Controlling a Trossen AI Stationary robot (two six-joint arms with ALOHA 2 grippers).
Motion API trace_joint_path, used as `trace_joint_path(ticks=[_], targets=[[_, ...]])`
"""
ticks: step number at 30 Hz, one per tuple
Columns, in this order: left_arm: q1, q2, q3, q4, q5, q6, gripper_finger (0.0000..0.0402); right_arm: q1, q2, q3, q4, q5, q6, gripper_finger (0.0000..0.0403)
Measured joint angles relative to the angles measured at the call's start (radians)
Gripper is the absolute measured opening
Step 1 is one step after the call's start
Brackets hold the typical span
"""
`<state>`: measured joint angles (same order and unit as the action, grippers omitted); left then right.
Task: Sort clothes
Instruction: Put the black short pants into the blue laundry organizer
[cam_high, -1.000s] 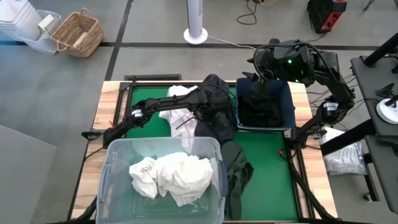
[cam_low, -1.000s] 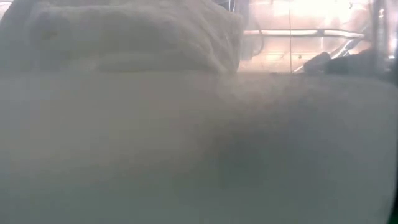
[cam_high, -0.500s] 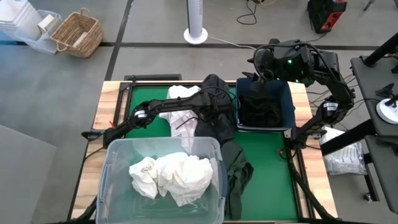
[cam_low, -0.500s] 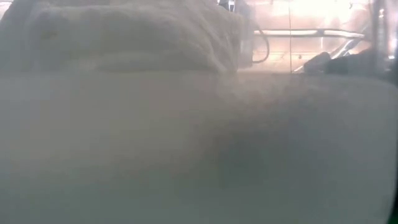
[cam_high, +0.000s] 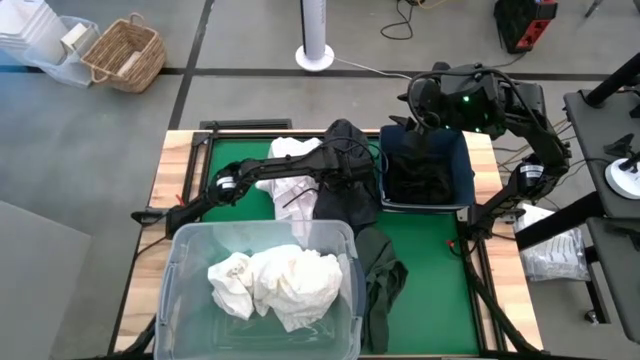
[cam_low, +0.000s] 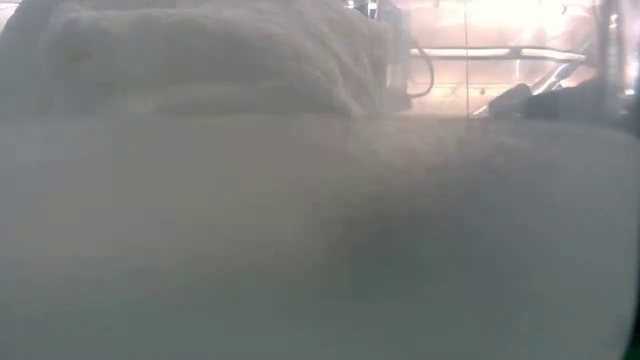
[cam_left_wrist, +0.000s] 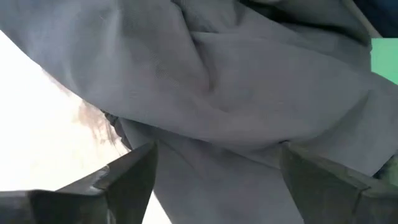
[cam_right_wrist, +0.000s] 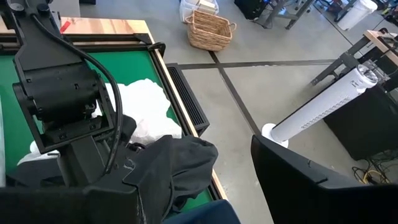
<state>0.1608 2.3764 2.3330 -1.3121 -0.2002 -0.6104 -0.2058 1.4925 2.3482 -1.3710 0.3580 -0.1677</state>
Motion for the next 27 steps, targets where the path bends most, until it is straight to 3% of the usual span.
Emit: trace_joint_path(ticks=[8,27], targets=[[0.000,0.000,-0.033,0.038,0.000,0.003,0.0322,0.000,0.000,-0.001,0.000,0.000,-0.001,0.0210],[0.000,-0.002,-0.266,0.257,-0.001,0.010,0.0323,0.000,0.000,-0.001,0.000,0.000,-0.010,0.0210]])
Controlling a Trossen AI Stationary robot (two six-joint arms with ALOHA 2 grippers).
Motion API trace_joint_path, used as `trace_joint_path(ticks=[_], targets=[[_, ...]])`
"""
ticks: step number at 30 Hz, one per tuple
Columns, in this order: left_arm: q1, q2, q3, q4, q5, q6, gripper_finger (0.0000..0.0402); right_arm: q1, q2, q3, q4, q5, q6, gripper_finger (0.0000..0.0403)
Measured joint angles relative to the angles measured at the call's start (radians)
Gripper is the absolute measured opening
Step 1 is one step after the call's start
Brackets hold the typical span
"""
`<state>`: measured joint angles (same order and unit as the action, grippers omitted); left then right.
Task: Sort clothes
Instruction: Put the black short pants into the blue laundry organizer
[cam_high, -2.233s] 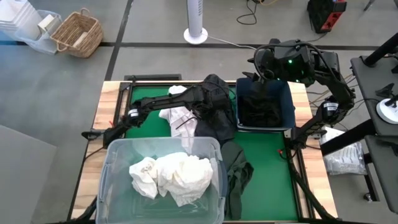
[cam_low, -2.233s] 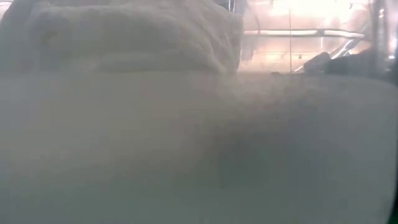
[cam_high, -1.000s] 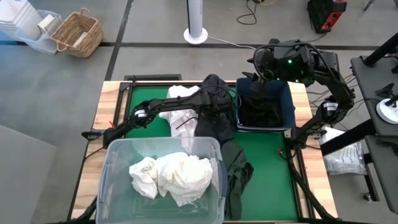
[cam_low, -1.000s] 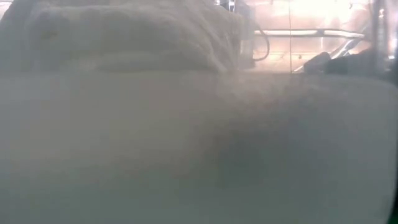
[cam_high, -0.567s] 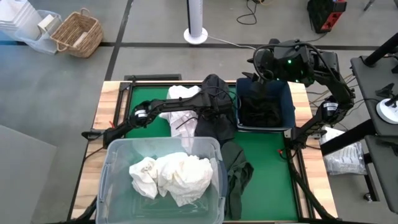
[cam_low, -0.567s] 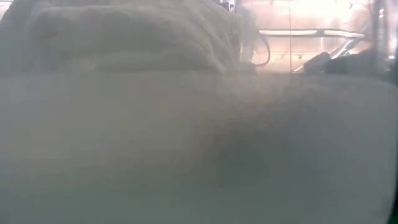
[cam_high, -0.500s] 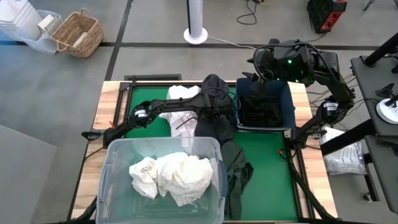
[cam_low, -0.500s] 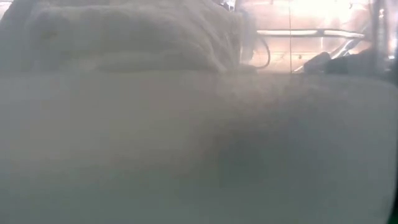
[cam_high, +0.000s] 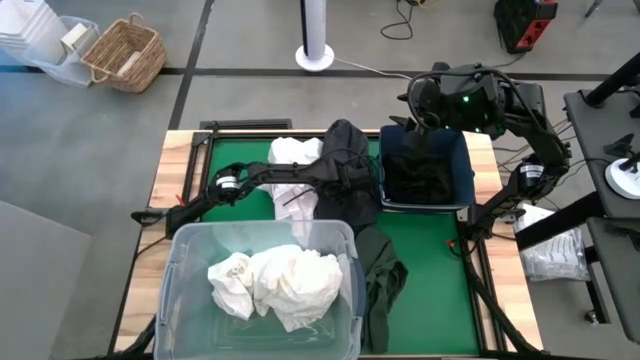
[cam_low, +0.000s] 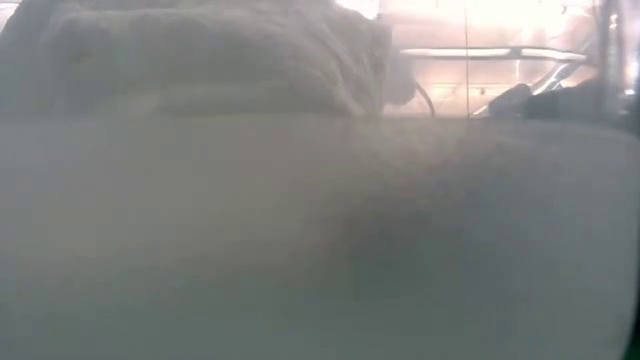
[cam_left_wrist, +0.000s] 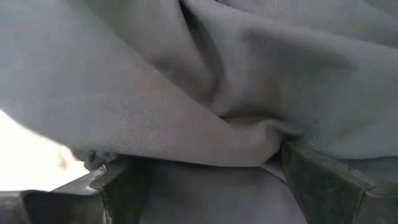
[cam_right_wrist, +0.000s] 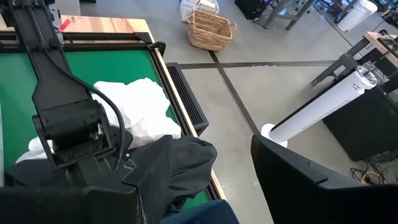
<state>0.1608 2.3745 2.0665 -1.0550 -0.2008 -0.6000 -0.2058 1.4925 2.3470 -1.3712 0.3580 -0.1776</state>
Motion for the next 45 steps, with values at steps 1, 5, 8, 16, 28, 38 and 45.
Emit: trace_joint_path(ticks=[1,5,8,16,28,38,45], targets=[[0.000,0.000,-0.012,0.013,0.000,0.000,0.0323,0.000,0.000,0.000,0.000,0.000,0.000,0.0210],[0.000,0.000,-0.043,0.041,0.000,0.013,0.0323,0.000,0.000,0.000,0.000,0.000,-0.004,0.0210],[0.000,0.000,-0.064,0.066,0.001,0.015,0.0323,0.000,0.000,0.000,0.000,0.000,-0.006,0.0210],[0.002,-0.004,-0.097,0.104,0.044,0.023,0.0292,0.000,0.000,0.000,0.000,0.000,-0.006,0.0210],[0.001,-0.002,-0.098,0.110,0.055,0.059,0.0106,0.000,0.000,0.000,0.001,0.000,0.001,0.0210],[0.002,0.004,-0.062,0.087,0.097,0.122,0.0011,0.000,0.000,0.000,0.001,0.000,0.002,0.0210],[0.002,0.007,0.061,0.015,0.111,0.170,0.0003,0.000,0.000,0.000,0.001,0.000,0.002,0.0210]])
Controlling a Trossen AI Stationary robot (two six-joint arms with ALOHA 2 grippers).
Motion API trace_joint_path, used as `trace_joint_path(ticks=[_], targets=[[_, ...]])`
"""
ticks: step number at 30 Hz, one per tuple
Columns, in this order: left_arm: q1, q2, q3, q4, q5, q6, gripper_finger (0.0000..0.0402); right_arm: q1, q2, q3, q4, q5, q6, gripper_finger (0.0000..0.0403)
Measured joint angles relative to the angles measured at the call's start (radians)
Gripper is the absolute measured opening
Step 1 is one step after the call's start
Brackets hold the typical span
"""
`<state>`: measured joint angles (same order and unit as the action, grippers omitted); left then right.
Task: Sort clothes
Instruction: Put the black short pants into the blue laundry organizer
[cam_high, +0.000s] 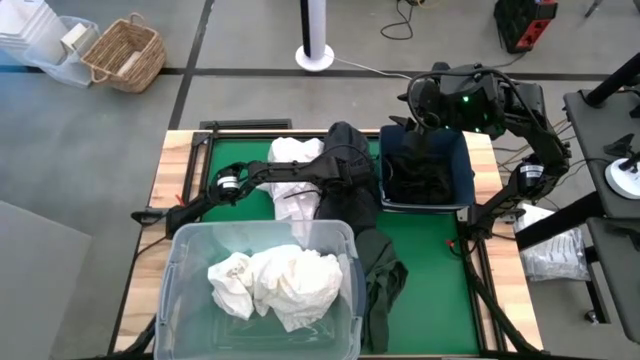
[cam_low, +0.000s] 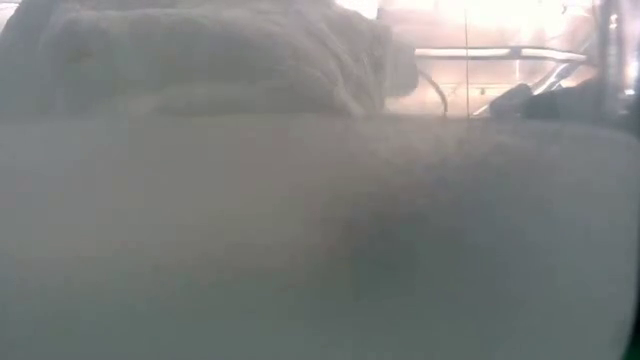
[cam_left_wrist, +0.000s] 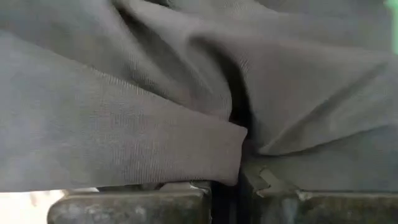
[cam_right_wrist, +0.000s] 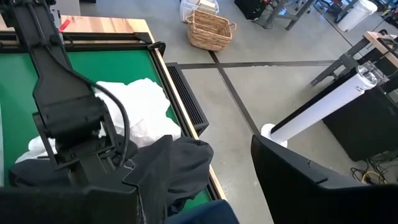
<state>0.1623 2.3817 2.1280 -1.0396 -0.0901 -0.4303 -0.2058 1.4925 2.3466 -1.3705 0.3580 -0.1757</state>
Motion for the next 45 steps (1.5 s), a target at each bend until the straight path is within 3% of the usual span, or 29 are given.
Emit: trace_joint_path(ticks=[11,26,45], targets=[[0.016,-0.005,0.228,-0.145,-0.025,0.057,0.0001,0.000,0.000,0.000,0.000,0.000,0.009,0.0210],[0.019,-0.173,0.226,-0.135,0.015,0.056,0.0000,0.000,0.000,0.000,0.000,0.000,0.012,0.0210],[0.028,-0.469,0.226,-0.002,0.021,0.107,0.0000,0.000,0.000,0.000,0.027,0.000,0.026,0.0210]])
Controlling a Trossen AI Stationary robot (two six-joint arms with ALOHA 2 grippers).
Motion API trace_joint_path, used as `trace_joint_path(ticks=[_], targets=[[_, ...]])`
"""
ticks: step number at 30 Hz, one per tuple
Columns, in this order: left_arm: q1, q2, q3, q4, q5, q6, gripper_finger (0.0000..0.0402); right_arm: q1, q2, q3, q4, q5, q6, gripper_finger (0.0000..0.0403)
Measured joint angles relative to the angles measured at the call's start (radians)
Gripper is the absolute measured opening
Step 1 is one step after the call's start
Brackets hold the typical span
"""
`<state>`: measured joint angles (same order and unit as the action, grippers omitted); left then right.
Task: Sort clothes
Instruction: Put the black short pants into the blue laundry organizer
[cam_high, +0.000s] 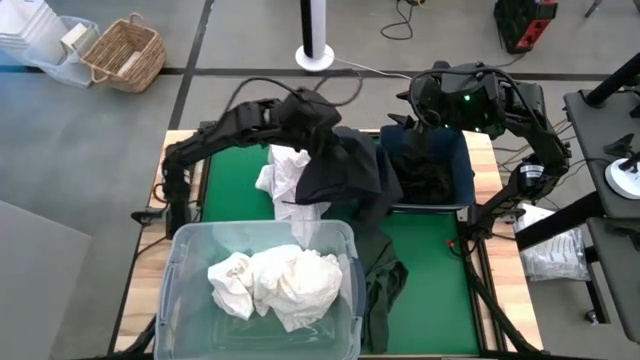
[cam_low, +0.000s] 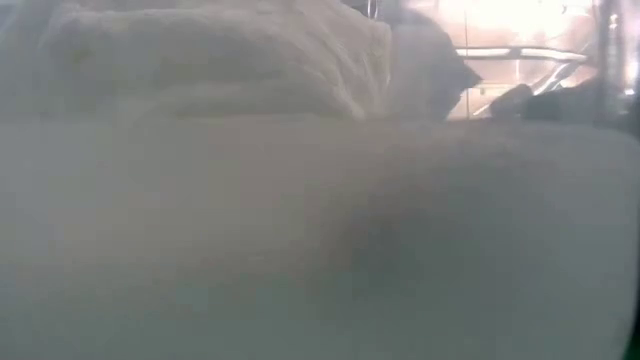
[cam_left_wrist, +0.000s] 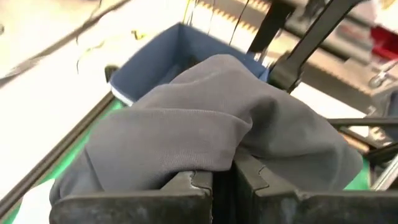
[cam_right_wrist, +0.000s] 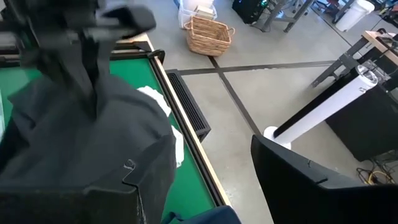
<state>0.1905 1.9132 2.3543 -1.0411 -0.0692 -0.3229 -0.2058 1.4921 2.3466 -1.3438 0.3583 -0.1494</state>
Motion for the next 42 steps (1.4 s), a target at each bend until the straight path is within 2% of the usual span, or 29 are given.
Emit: trace_joint_path(ticks=[15,22,33,42], targets=[[0.002,-0.083,0.002,0.229,0.000,0.028,0.0000,0.000,-0.017,0.000,0.018,0.008,-0.002,0.0210],[0.008,-0.083,0.002,0.354,0.001,0.043,0.0000,0.000,-0.093,0.000,0.077,0.036,-0.009,0.0210],[0.031,-0.081,0.001,0.564,0.001,0.082,0.0000,0.000,-0.206,0.000,0.067,0.034,0.023,0.0210],[0.050,-0.021,0.002,0.826,0.034,0.097,0.0000,0.000,-0.246,0.000,0.061,0.031,0.045,0.0210]])
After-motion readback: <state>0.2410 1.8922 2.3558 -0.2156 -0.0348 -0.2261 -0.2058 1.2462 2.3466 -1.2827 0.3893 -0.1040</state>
